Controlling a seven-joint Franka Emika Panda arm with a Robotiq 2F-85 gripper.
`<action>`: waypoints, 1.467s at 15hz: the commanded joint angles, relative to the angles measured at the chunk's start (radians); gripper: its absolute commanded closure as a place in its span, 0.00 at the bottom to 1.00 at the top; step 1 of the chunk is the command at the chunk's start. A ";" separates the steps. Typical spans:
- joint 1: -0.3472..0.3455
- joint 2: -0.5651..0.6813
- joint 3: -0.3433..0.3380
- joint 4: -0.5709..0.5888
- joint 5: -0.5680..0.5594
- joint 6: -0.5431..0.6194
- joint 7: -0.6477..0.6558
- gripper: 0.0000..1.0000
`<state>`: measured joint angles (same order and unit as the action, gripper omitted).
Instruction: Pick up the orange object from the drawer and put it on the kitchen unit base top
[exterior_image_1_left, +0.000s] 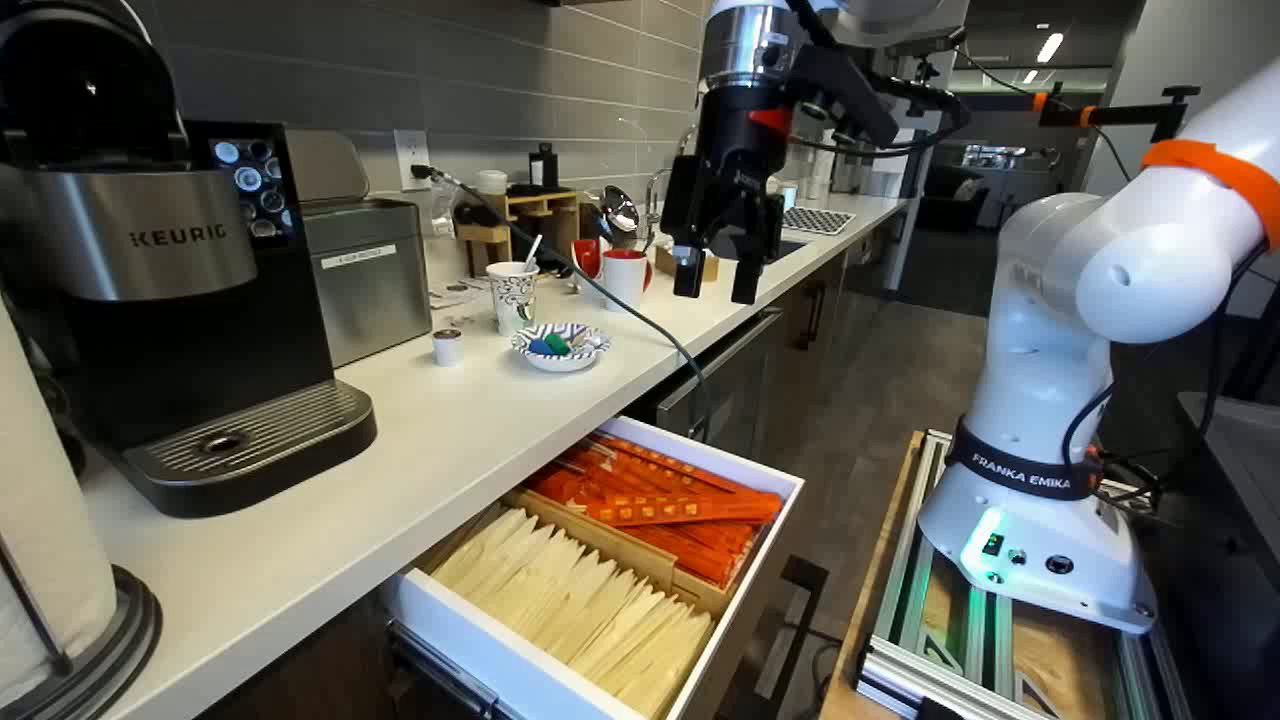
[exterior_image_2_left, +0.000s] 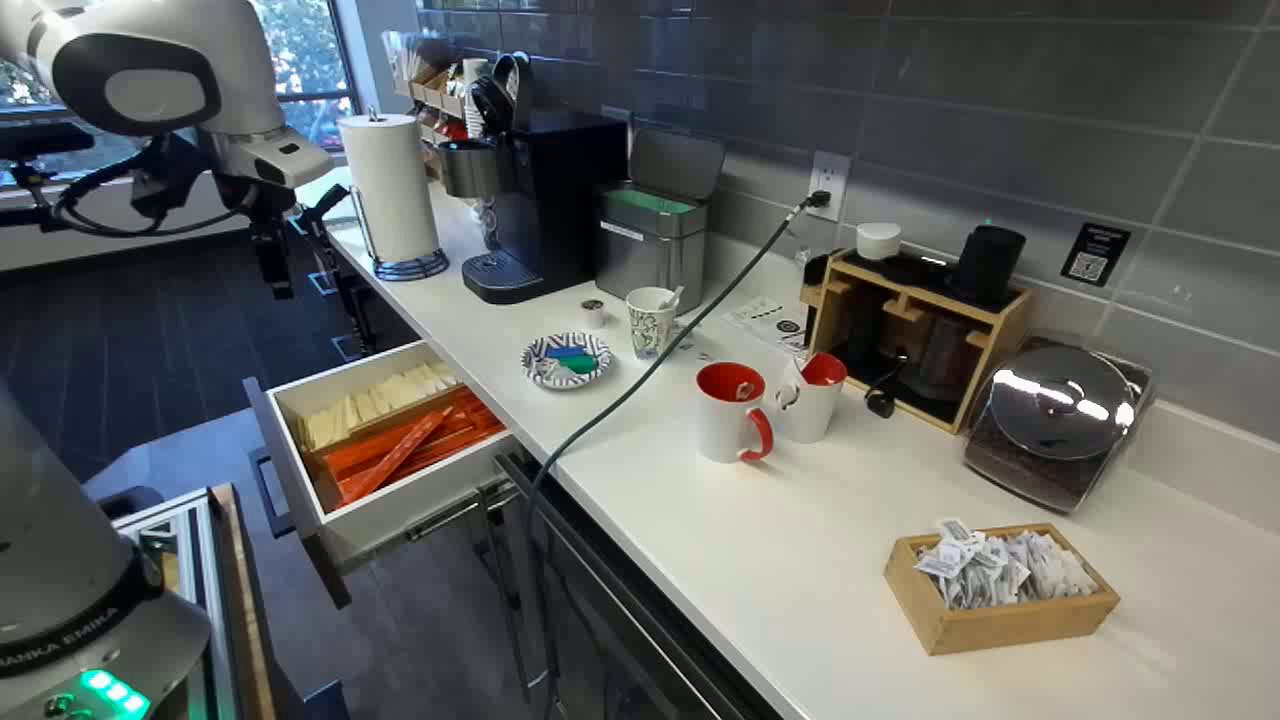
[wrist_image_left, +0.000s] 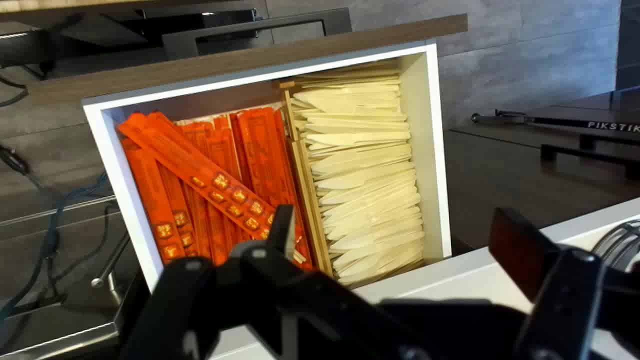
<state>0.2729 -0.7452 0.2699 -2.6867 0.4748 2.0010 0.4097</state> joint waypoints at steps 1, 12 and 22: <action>-0.011 -0.002 0.008 0.002 0.005 -0.006 -0.005 0.00; -0.006 0.270 -0.019 -0.026 -0.158 0.096 -0.381 0.00; -0.002 0.484 -0.085 -0.061 -0.327 0.295 -0.644 0.00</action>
<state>0.2632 -0.2611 0.1927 -2.7483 0.1502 2.2977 -0.2364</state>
